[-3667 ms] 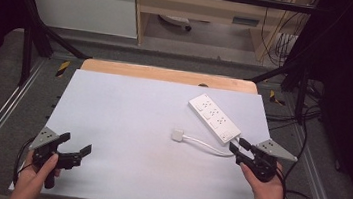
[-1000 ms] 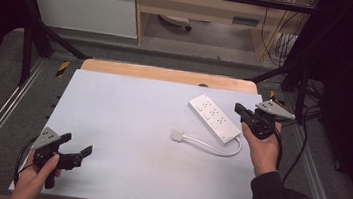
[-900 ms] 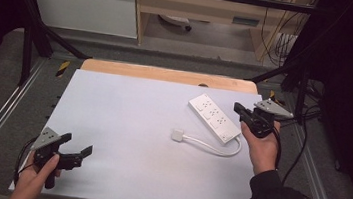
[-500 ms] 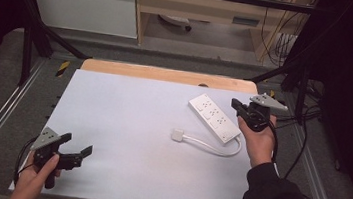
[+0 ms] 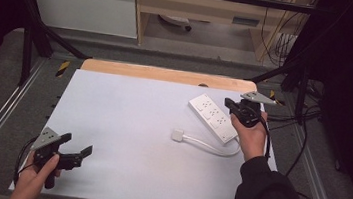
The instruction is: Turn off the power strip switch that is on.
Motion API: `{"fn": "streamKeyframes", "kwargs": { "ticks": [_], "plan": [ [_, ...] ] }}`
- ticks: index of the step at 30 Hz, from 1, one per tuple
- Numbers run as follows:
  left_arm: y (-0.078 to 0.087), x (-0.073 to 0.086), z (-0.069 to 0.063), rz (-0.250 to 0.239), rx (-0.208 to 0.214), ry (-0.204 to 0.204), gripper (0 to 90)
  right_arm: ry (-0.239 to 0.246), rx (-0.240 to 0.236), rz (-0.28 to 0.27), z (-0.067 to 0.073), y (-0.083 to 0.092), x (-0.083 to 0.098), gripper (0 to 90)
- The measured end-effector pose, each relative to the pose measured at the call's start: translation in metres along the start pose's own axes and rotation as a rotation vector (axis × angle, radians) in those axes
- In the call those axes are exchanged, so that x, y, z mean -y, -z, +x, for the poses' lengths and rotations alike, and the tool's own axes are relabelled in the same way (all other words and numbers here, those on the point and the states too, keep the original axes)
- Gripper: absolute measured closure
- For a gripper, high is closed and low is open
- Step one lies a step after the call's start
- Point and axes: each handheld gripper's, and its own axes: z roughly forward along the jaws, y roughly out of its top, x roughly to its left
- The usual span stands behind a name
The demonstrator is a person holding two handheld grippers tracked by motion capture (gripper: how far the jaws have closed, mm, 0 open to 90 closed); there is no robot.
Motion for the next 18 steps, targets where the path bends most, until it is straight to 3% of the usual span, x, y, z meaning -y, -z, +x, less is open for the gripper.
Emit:
{"fn": "streamKeyframes", "kwargs": {
  "ticks": [18],
  "plan": [
    [0.000, 0.000, 0.000, 0.005, 0.003, 0.001, 5.9, 0.037, 0.015, 0.074, -0.002, -0.021, 0.008, 90.0]
  ]
}}
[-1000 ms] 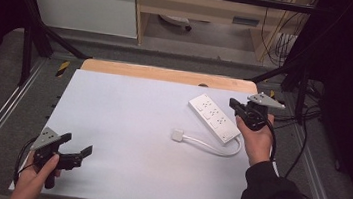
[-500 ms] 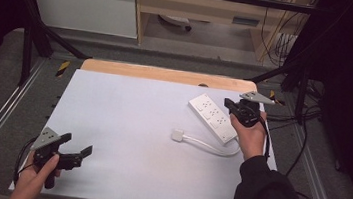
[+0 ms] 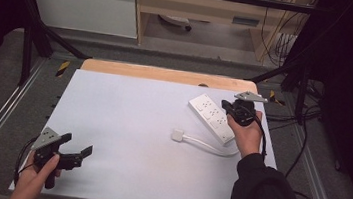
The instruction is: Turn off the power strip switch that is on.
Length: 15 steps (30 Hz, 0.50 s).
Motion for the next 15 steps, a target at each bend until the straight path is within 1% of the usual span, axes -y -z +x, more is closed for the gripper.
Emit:
{"fn": "streamKeyframes", "kwargs": {
  "ticks": [4, 7, 10, 15],
  "plan": [
    [0.000, 0.000, 0.000, 0.000, 0.001, 0.000, 5.9, 0.000, 0.003, 0.015, -0.001, -0.005, 0.002, 90.0],
    [-0.001, 0.000, -0.001, 0.002, 0.002, -0.014, 5.9, 0.003, 0.008, 0.023, -0.001, -0.007, 0.005, 90.0],
    [-0.002, 0.000, -0.003, 0.004, 0.004, -0.020, 5.9, 0.008, 0.009, 0.040, 0.000, -0.010, 0.007, 90.0],
    [-0.001, 0.000, -0.001, 0.002, -0.002, -0.012, 5.9, 0.016, 0.012, 0.065, -0.001, -0.012, 0.011, 90.0]
  ]
}}
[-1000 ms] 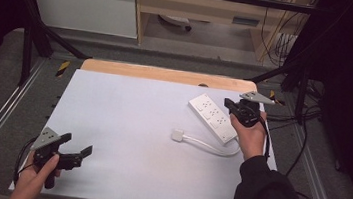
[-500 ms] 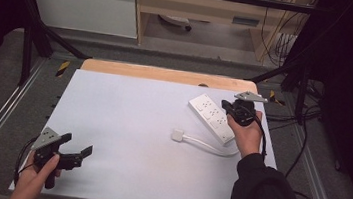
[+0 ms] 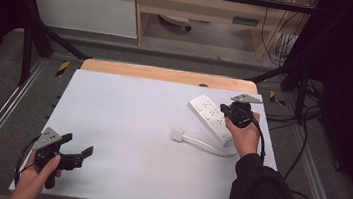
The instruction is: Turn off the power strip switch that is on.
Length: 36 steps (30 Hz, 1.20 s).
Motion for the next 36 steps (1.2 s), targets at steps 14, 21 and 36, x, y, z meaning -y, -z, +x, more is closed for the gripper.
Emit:
{"fn": "streamKeyframes", "kwargs": {
  "ticks": [14, 21, 36],
  "plan": [
    [0.000, 0.000, -0.001, 0.000, 0.018, 0.008, 5.9, 0.000, 0.000, 0.030, -0.002, -0.005, 0.010, 90.0],
    [0.000, 0.000, 0.000, 0.000, 0.021, 0.015, 5.9, -0.009, -0.016, 0.040, 0.002, -0.008, 0.011, 90.0],
    [0.000, 0.000, 0.000, 0.002, 0.019, 0.011, 5.9, -0.001, -0.021, 0.063, 0.005, -0.014, 0.021, 90.0]
  ]
}}
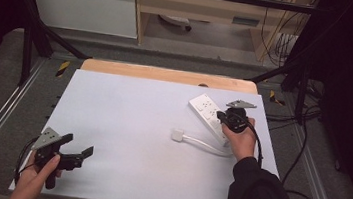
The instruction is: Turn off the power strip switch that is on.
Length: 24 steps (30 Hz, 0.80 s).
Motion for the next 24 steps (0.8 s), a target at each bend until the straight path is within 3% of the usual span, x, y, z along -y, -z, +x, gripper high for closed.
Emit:
{"fn": "streamKeyframes", "kwargs": {
  "ticks": [24],
  "plan": [
    [0.000, 0.000, 0.000, 0.001, 0.000, -0.001, 6.0, 0.013, -0.027, 0.032, 0.009, -0.012, 0.008, 90.0]
  ]
}}
